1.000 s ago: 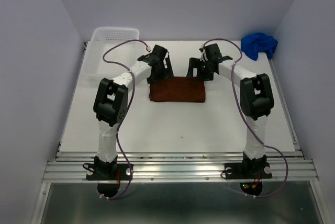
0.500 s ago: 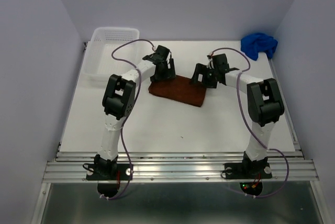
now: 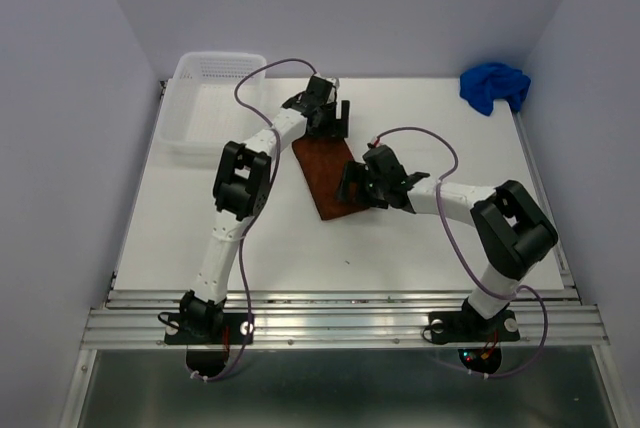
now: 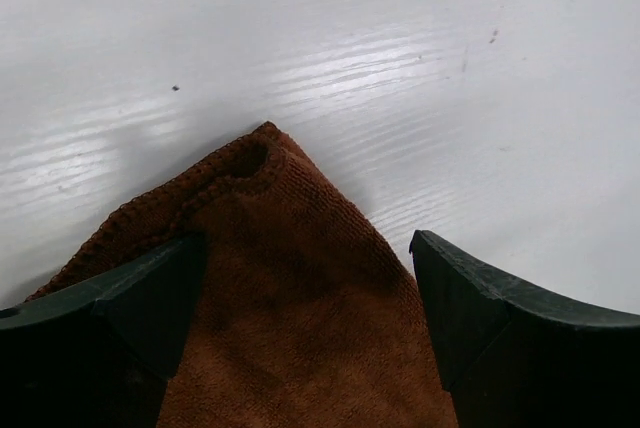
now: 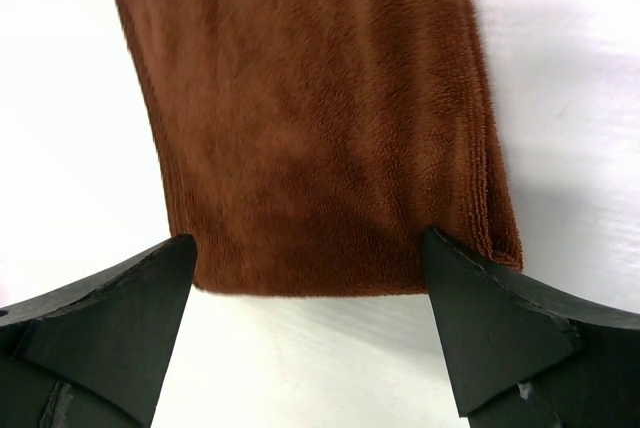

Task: Roll the towels
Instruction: Fold the towel

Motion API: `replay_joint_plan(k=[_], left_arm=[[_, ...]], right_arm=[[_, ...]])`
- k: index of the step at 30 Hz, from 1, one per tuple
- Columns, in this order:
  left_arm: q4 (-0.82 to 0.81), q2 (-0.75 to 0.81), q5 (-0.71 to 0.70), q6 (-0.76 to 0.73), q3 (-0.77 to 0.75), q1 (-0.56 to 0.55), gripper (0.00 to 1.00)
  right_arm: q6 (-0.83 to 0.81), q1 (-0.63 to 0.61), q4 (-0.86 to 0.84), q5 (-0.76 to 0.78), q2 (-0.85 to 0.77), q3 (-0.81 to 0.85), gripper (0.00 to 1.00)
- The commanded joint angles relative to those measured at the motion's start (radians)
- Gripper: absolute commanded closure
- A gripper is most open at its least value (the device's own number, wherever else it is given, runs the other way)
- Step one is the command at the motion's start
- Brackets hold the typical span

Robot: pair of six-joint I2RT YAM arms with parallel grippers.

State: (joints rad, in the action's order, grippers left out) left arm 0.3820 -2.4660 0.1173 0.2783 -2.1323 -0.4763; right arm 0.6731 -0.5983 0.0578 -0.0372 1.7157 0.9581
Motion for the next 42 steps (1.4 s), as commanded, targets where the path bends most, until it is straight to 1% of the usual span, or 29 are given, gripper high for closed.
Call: replay_joint_plan(k=[1, 2, 5, 7, 12, 18, 21, 22, 23, 26, 27, 29, 30, 31, 32, 33, 34, 35, 36, 37, 40, 41, 42], left_arm=[[-0.002, -0.071, 0.087, -0.044, -0.043, -0.030, 0.04], [-0.012, -0.073, 0.087, -0.044, -0.040, -0.039, 0.04], [-0.034, -0.086, 0.096, -0.051, -0.037, -0.067, 0.04], [-0.040, -0.091, 0.105, -0.050, -0.035, -0.079, 0.04], [-0.081, -0.083, 0.125, -0.050, -0.005, -0.088, 0.04], [-0.083, -0.093, 0.122, -0.031, -0.040, -0.088, 0.03], [-0.042, -0.085, 0.075, -0.024, -0.064, -0.087, 0.01], [-0.037, -0.067, 0.056, -0.022, -0.069, -0.084, 0.01], [-0.032, -0.056, 0.056, -0.022, -0.071, -0.081, 0.01], [-0.015, 0.001, 0.045, -0.001, -0.081, -0.064, 0.01], [-0.005, 0.018, 0.038, 0.015, -0.083, -0.059, 0.01], [0.003, 0.076, 0.018, 0.018, -0.081, -0.044, 0.01], [0.014, 0.094, 0.009, 0.021, -0.080, -0.039, 0.01], [0.018, 0.116, -0.007, 0.019, -0.078, -0.036, 0.01], [0.024, 0.157, -0.014, 0.015, -0.075, -0.032, 0.01], [0.031, 0.177, -0.028, 0.016, -0.072, -0.031, 0.01], [0.034, 0.200, -0.060, 0.018, -0.068, -0.031, 0.01], [0.043, 0.238, -0.076, 0.025, -0.063, -0.030, 0.01], [0.069, 0.257, -0.106, 0.039, -0.061, -0.025, 0.01], [0.083, 0.278, -0.141, 0.051, -0.058, -0.022, 0.01], [0.083, 0.376, -0.200, 0.082, 0.020, -0.002, 0.01], [0.081, 0.427, -0.212, 0.093, 0.072, 0.005, 0.01], [0.084, 0.452, -0.234, 0.117, 0.128, 0.021, 0.01]], right_arm=[[0.108, -0.044, 0.120, 0.051, -0.027, -0.038, 0.00], [0.106, -0.070, 0.106, 0.010, -0.028, -0.042, 0.00], [0.106, -0.106, 0.080, -0.026, -0.008, -0.032, 0.00], [0.108, -0.106, 0.065, -0.056, 0.019, -0.022, 0.00], [0.111, -0.145, 0.007, -0.078, 0.036, -0.018, 0.00], [0.056, -0.199, 0.013, -0.046, 0.033, 0.042, 0.00], [0.043, -0.209, 0.057, 0.032, 0.013, 0.056, 0.00], [0.024, -0.209, 0.062, 0.084, -0.019, 0.057, 0.00], [0.007, -0.209, 0.069, 0.088, -0.031, 0.060, 0.00], [-0.098, -0.209, 0.147, 0.083, -0.071, 0.117, 0.00], [-0.169, -0.209, 0.151, 0.085, -0.088, 0.120, 0.00], [-0.261, -0.209, 0.137, 0.070, -0.166, 0.102, 0.00], [-0.361, -0.209, 0.136, 0.063, -0.198, 0.094, 0.00], [-0.410, -0.209, 0.128, 0.068, -0.259, 0.074, 0.00], [-0.476, -0.209, 0.113, 0.047, -0.284, 0.064, 0.00], [-0.585, -0.209, 0.114, 0.024, -0.307, 0.061, 0.00], [-0.602, -0.209, 0.106, 0.033, -0.324, 0.059, 0.00], [-0.633, -0.209, 0.100, 0.092, -0.343, 0.070, 0.00], [-0.697, -0.209, 0.102, 0.114, -0.343, 0.083, 0.00], [-0.723, -0.209, 0.099, 0.135, -0.343, 0.096, 0.00], [-0.875, -0.180, 0.086, 0.103, -0.323, 0.137, 0.00], [-0.912, -0.167, 0.088, 0.088, -0.312, 0.151, 0.00], [-0.966, -0.129, 0.086, 0.064, -0.291, 0.183, 0.00]])
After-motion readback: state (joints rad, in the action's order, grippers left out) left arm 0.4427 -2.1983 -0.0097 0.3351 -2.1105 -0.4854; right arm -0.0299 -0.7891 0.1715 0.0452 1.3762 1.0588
